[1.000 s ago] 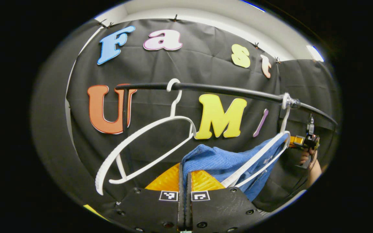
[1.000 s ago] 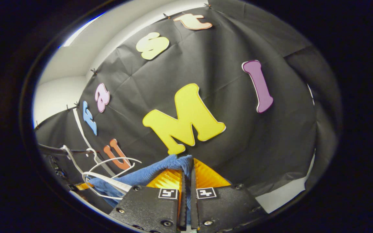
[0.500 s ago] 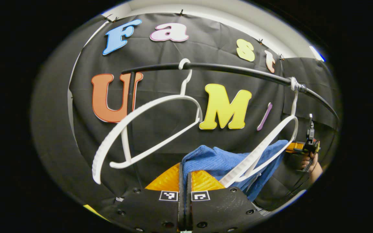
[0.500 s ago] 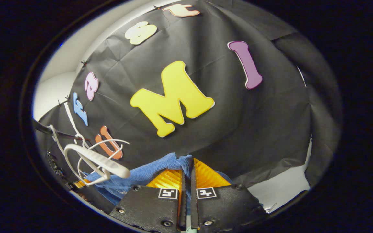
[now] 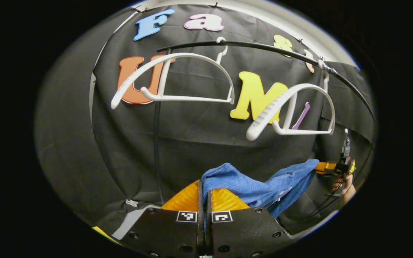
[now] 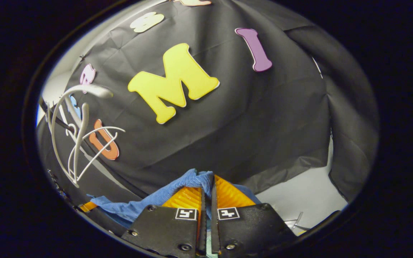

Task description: Grasp the clothes on the hanger with both hands and then place them into the laundry hamper below.

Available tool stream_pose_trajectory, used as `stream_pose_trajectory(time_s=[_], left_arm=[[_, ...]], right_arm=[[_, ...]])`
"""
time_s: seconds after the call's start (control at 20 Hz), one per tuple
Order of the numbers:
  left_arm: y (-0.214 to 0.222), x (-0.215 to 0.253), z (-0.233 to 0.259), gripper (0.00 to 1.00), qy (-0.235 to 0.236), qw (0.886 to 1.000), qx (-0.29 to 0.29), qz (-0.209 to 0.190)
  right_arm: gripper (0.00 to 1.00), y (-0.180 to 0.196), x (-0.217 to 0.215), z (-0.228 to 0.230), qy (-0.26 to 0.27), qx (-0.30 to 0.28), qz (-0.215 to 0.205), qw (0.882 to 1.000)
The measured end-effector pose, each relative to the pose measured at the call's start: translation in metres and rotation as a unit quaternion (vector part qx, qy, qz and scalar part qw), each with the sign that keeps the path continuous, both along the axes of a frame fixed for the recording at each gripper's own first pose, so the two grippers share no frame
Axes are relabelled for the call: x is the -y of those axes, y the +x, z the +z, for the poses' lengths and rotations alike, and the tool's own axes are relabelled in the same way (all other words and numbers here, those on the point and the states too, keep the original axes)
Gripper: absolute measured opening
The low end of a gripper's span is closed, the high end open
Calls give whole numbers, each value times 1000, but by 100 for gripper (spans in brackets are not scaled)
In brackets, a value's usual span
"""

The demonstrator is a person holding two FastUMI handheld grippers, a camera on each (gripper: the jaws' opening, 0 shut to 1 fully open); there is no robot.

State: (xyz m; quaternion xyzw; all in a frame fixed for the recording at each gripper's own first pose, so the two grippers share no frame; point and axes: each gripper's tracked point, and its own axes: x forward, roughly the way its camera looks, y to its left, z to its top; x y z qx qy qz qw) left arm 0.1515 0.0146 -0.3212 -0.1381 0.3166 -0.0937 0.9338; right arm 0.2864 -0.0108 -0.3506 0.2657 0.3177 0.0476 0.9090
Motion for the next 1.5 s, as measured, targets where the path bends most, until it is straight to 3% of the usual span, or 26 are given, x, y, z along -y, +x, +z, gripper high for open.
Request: stream_pose_trajectory(time_s=[0.1,0.15,0.55,0.6,0.75,0.95,1.0,1.1,1.35,1.4,1.5], left_arm=[[-13,3,-1,6,4,1000,-2,-6],[-21,5,-2,1,6,1000,-3,-11],[-75,55,18,1,-25,997,5,-77],[-82,64,25,6,-29,996,11,-89],[-95,94,56,1,-45,989,40,-132],[-111,128,105,1,-73,976,87,-185],[-113,137,116,6,-84,972,94,-198],[-115,150,134,1,-102,965,107,-216],[-132,168,162,1,-133,955,123,-235],[-132,169,161,6,-131,956,124,-231],[-135,169,140,6,-122,962,106,-220]], right_arm=[[8,-19,-10,-15,0,-17,-2,1000],[8,-30,-15,-21,2,-23,-3,1000],[7,-110,-55,-21,-10,-32,2,999],[8,-122,-63,-14,-11,-28,7,1000],[8,-155,-82,11,-14,-10,16,1000],[8,-184,-107,50,-11,16,33,999],[8,-191,-112,59,-12,24,37,999],[8,-199,-119,75,0,34,42,999],[8,-219,-133,108,33,56,68,996],[8,-221,-136,103,40,56,77,995],[8,-226,-139,82,48,41,86,994]])
